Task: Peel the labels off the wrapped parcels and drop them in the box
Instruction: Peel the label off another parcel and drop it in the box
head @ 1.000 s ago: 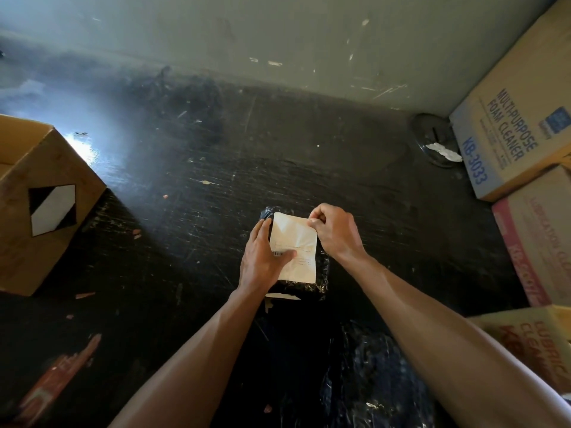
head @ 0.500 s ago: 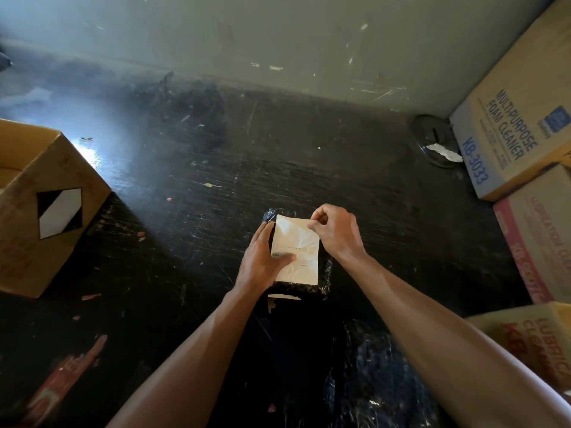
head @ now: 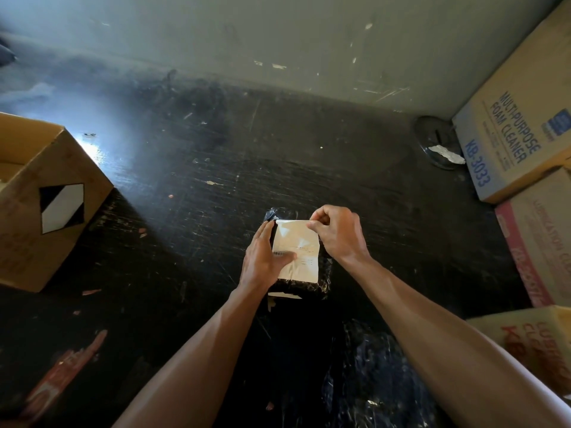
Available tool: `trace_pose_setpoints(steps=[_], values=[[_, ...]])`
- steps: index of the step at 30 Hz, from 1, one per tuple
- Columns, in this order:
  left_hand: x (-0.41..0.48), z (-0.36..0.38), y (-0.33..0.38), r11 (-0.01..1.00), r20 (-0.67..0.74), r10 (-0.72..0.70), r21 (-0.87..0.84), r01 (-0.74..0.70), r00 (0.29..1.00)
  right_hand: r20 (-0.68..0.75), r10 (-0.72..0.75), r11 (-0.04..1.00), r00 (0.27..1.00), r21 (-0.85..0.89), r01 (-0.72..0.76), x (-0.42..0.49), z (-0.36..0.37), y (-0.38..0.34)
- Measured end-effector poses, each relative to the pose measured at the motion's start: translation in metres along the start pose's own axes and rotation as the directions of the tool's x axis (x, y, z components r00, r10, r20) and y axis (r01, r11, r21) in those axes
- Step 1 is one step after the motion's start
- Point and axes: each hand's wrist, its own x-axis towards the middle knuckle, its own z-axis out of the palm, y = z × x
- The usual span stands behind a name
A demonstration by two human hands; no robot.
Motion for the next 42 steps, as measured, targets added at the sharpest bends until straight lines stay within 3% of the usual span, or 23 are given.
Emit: trace_pose_setpoints(steps=[7, 19, 23, 42], values=[[0.000, -0.004, 0.000, 0.999, 0.018, -0.032, -0.035, 0.033, 0.999, 0.001, -0.001, 0.999, 1.000, 0.039, 0.001, -0.003, -0.011, -0.001], [-0.016, -0.024, -0.016, 0.990, 0.144, 0.137, 0.009, -0.140, 0.980, -0.003, 0.050, 0.999, 0.999, -0.005, -0.050, 0.002, -0.013, -0.003], [-0.013, -0.026, -0.014, 0.986, 0.175, 0.128, 0.084, -0.145, 0.976, 0.001, 0.052, 0.999, 0.999, 0.008, -0.052, 0.004, -0.012, -0.003], [-0.011, -0.026, -0.012, 0.991, 0.195, 0.101, 0.070, -0.116, 0.976, -0.008, 0.002, 0.996, 1.000, 0.094, -0.001, -0.008, -0.027, -0.014]])
